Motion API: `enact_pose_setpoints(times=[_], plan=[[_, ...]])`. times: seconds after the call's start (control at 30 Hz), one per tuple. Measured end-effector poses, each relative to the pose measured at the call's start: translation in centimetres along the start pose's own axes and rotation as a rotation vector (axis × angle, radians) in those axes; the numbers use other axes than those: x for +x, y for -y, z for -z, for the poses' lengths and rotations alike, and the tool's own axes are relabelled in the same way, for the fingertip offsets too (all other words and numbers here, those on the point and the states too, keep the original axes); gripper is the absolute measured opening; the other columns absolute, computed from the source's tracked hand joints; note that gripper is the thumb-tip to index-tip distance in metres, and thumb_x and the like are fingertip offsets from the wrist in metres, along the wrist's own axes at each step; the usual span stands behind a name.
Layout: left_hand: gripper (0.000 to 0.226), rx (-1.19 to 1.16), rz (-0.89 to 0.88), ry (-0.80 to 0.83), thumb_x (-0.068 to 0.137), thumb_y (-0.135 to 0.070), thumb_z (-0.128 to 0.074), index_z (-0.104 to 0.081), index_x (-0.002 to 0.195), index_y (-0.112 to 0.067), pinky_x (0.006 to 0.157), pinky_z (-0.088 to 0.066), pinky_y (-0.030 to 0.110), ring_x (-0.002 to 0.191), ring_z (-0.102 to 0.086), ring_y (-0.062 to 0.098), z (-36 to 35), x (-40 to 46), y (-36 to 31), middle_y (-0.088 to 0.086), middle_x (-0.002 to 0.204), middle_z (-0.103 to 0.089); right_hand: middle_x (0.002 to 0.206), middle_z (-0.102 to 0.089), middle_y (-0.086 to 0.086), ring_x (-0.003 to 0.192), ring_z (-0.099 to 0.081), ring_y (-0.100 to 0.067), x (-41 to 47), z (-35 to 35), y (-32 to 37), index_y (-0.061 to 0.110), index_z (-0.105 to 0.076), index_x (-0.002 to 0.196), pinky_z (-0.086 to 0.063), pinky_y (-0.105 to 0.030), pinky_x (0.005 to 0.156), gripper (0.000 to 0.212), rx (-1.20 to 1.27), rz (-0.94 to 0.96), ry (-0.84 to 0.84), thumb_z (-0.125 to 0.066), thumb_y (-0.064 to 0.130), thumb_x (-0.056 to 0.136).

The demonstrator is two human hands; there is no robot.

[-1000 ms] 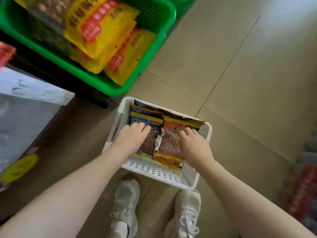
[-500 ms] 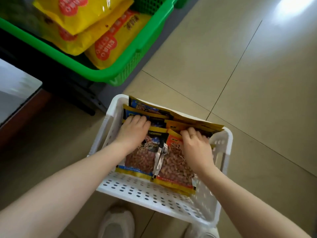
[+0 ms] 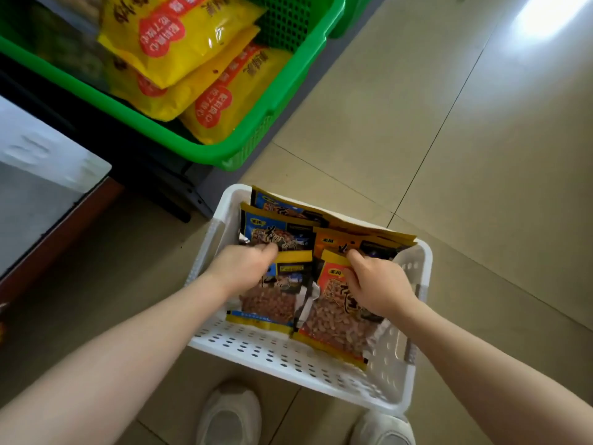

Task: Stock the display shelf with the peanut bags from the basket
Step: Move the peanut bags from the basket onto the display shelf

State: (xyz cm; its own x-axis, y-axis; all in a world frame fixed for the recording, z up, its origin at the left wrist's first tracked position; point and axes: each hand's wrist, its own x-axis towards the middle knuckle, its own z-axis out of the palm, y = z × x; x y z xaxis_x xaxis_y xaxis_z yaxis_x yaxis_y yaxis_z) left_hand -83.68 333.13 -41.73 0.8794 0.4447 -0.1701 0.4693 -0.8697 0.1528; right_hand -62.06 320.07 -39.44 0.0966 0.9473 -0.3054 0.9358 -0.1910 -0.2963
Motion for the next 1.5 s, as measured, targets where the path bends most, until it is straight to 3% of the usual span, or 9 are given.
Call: enact_pose_setpoints(times=[0.13, 0.37, 0.5, 0.67, 0.77, 0.97, 1.17, 1.3, 1.5], plan=[[0.04, -0.011, -0.039, 0.118, 0.089, -0.05, -0.045, -0.049, 0.083, -0.01, 0.038, -0.024, 0.024, 0.046, -0.059, 0.024, 3.6, -1.2, 0.1, -0.002, 0.055, -0.051, 0.054, -0.049, 0.009, 0.05, -0.052, -0.017, -0.5, 4.9, 0.2, 0.017, -0.045, 0.078, -0.045, -0.035, 0.048, 0.026, 0.177, -0.016, -0.01, -0.048, 0.039, 0.092], [0.033, -0.059, 0.081, 0.262, 0.098, -0.041, -0.036, -0.049, 0.114, -0.015, 0.059, -0.043, 0.035, 0.085, -0.065, 0.032, 21.5, -4.2, -4.1, 0.009, 0.098, -0.067, 0.069, -0.062, -0.007, 0.061, -0.058, -0.03, -3.0, 21.2, 5.4, 0.012, -0.044, 0.086, -0.047, -0.037, 0.054, 0.031, 0.18, -0.015, 0.099, -0.04, 0.042, 0.094], [0.034, -0.1, 0.196, 0.287, 0.095, -0.045, -0.039, -0.052, 0.113, -0.019, 0.068, -0.047, 0.036, 0.097, -0.064, 0.03, 35.7, -8.8, -6.1, 0.006, 0.105, -0.067, 0.07, -0.063, -0.011, 0.064, -0.058, -0.028, -5.0, 35.7, 11.3, 0.01, -0.052, 0.08, -0.049, -0.039, 0.06, 0.027, 0.379, 0.067, 0.104, -0.052, 0.035, 0.09], [0.04, -0.094, 0.282, -0.018, 0.083, -0.05, -0.037, -0.053, 0.065, -0.018, 0.035, -0.036, 0.022, 0.047, -0.063, 0.016, 53.0, -16.3, -7.6, -0.002, 0.053, -0.06, 0.075, -0.062, -0.019, 0.068, -0.055, -0.024, -7.0, 53.6, 19.0, 0.0, -0.06, 0.083, -0.043, -0.034, 0.067, 0.025, 0.467, 0.298, 0.135, -0.059, 0.025, 0.089], [0.044, -0.067, 0.386, 0.013, 0.086, -0.052, -0.029, -0.054, 0.075, -0.017, 0.05, -0.045, 0.03, 0.069, -0.068, 0.023, 60.8, -21.0, -9.3, 0.003, 0.071, -0.067, 0.06, -0.051, -0.012, 0.054, -0.045, -0.011, -8.7, 62.0, 24.4, 0.009, -0.053, 0.063, -0.038, -0.027, 0.058, 0.028, 0.424, 0.469, 0.082, -0.063, 0.021, 0.086], [0.033, 0.277, 0.51, -0.16, 0.087, -0.044, -0.038, -0.062, 0.077, -0.023, 0.038, -0.036, 0.022, 0.059, -0.067, 0.016, 75.6, -31.3, -12.8, -0.006, 0.068, -0.067, 0.05, -0.038, 0.005, 0.056, -0.042, -0.008, -13.6, 74.7, 37.6, 0.012, -0.053, 0.06, -0.032, -0.016, 0.051, 0.028, 0.281, 0.866, 0.026, -0.066, 0.019, 0.084], [0.028, 0.433, 0.692, -0.432, 0.083, -0.047, -0.04, -0.05, 0.096, -0.025, 0.032, -0.043, 0.031, 0.048, -0.065, 0.026, 83.2, -42.1, -13.0, 0.004, 0.067, -0.072, 0.048, -0.034, 0.016, 0.045, -0.044, -0.001, -16.5, 79.9, 50.3, 0.038, -0.053, 0.064, -0.027, -0.019, 0.049, 0.027, 0.238, 1.165, -0.128, -0.066, 0.026, 0.084], [0.033, 0.572, 0.772, -0.472, 0.083, -0.044, -0.036, -0.059, 0.09, -0.021, 0.028, -0.032, 0.024, 0.038, -0.059, 0.024, 87.7, -48.4, -11.9, 0.004, 0.057, -0.067, 0.051, -0.037, 0.01, 0.056, -0.045, -0.019, -17.7, 80.3, 58.8, 0.025, -0.046, 0.062, -0.042, -0.041, 0.057, 0.03, 0.098, 1.274, -0.212, -0.063, 0.033, 0.086], [0.038, 0.577, 0.971, -0.717, 0.092, -0.039, -0.05, -0.057, 0.12, -0.014, 0.05, -0.034, 0.031, 0.073, -0.064, 0.034, 95.3, -57.7, -7.9, 0.017, 0.085, -0.07, 0.051, -0.042, 0.002, 0.055, -0.047, -0.027, -17.8, 80.9, 70.0, 0.023, -0.045, 0.059, -0.041, -0.042, 0.054, 0.034, 0.146, 1.342, -0.451, -0.06, 0.037, 0.086]])
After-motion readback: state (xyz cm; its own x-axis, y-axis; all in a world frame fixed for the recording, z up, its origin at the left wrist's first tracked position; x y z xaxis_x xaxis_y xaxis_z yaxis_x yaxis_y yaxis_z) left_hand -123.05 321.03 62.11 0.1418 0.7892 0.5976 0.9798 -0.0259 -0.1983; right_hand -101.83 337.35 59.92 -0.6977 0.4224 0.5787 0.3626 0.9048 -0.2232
